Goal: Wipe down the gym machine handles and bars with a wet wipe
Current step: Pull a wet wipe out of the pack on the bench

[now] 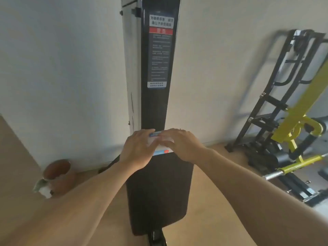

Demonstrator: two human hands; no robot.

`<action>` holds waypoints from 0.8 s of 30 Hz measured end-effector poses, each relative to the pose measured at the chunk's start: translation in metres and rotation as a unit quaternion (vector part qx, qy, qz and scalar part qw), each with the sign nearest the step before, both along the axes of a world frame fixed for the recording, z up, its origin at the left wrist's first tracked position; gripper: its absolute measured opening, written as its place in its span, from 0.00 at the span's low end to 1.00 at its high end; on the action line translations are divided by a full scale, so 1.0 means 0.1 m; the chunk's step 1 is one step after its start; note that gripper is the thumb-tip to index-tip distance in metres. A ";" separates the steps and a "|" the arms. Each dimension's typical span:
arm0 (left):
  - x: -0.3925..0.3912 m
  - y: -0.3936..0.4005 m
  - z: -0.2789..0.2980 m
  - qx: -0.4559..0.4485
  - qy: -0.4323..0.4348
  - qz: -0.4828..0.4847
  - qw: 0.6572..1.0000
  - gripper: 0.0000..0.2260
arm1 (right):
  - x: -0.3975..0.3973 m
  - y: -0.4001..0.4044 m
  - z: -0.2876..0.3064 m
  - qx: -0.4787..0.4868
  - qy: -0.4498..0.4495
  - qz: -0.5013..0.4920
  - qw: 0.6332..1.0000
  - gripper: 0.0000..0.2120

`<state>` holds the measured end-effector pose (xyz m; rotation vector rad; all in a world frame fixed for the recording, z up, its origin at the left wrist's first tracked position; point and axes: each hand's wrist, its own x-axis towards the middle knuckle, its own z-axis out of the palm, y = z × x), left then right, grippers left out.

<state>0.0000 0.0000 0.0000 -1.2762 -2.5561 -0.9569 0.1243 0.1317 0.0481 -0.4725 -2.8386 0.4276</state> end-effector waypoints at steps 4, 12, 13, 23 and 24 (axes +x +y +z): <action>0.04 -0.07 -0.09 0.004 0.072 0.008 0.997 0.40 | 0.01 0.08 0.07 0.021 -0.042 0.011 0.999 0.17; 0.04 -0.04 -0.15 0.051 0.038 0.020 0.998 0.40 | -0.26 0.17 0.39 0.040 0.019 -0.045 0.998 0.11; 0.03 -0.04 -0.16 0.055 0.039 0.021 0.997 0.40 | -0.30 0.16 0.39 0.014 0.077 -0.095 0.992 0.09; -0.03 -0.01 -0.20 0.039 0.042 0.025 0.998 0.42 | -0.35 0.23 0.19 0.040 -0.122 0.020 0.991 0.15; -0.03 -0.01 -0.21 0.036 0.044 0.022 0.998 0.41 | -0.34 0.23 0.20 0.036 -0.122 0.023 0.992 0.15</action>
